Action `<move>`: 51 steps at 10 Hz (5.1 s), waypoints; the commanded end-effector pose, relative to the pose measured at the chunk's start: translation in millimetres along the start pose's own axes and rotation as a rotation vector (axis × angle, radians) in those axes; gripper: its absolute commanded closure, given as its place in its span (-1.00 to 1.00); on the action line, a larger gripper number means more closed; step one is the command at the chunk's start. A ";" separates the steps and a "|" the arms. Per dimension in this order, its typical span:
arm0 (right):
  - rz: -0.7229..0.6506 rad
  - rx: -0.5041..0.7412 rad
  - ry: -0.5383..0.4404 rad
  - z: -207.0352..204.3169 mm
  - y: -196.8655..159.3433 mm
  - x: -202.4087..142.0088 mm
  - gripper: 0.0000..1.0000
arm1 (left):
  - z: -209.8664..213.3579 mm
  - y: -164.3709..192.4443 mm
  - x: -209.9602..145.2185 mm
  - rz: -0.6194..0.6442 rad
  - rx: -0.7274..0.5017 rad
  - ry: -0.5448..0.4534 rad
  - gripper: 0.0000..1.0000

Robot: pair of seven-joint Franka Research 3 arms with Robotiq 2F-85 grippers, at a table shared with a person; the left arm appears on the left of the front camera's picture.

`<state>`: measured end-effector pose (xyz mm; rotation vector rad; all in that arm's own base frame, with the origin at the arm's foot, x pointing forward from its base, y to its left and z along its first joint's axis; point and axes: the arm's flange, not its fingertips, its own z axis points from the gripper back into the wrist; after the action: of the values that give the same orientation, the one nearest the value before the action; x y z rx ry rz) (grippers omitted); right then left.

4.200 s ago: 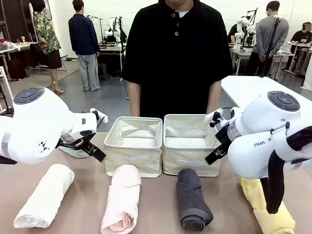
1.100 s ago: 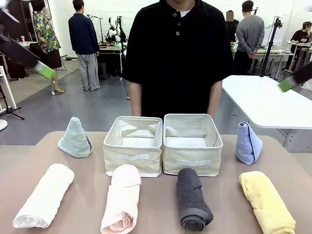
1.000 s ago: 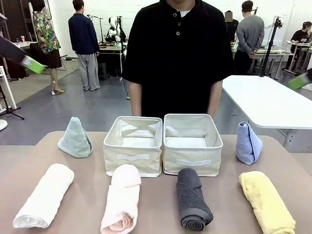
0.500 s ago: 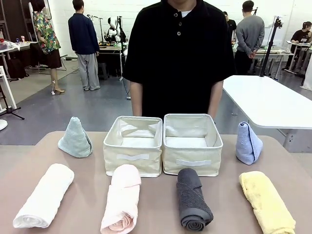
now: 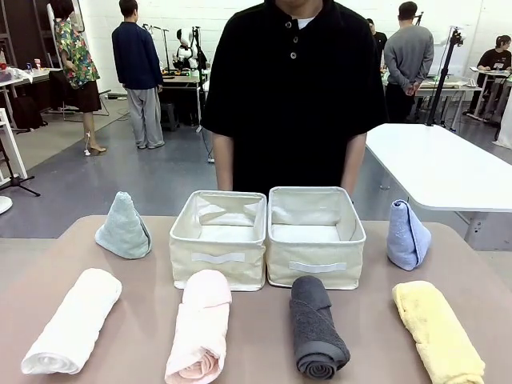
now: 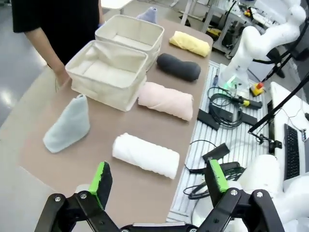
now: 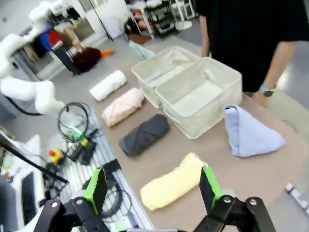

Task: Sort the towels based on their folding style.
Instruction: Pick up one triangle-folded towel and place it in the left Fabric basket.

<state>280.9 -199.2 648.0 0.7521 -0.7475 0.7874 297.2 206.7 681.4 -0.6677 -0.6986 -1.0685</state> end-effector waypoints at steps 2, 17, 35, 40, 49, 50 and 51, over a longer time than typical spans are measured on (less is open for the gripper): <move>0.086 -0.059 0.056 -16.1 27.5 10.4 -1.00 | 0.0 0.0 0.0 0.000 0.000 0.000 -1.00; 0.039 -0.026 0.031 -3.1 10.1 7.7 -1.00 | 0.0 0.0 0.0 0.000 0.000 0.000 -1.00; 0.039 -0.026 0.031 -3.1 10.1 7.7 -1.00 | -276.3 133.2 165.9 -0.548 0.377 0.922 -1.00; 0.039 -0.026 0.031 -3.1 10.1 7.7 -1.00 | -288.6 136.1 162.2 -0.583 0.335 0.925 -1.00; 0.039 -0.026 0.031 -3.1 10.1 7.7 -1.00 | -384.3 192.0 122.7 -0.615 0.017 1.044 -1.00; 0.039 -0.026 0.031 -3.1 10.1 7.7 -1.00 | -392.5 200.6 116.5 -0.604 -0.006 1.035 -1.00; 0.039 -0.026 0.031 -3.1 10.1 7.7 -1.00 | -402.5 207.7 109.8 -0.594 -0.016 1.037 -1.00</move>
<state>276.3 -189.2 653.4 0.6822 -0.7232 0.8108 587.0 -92.8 485.8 0.1732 0.0295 -1.7607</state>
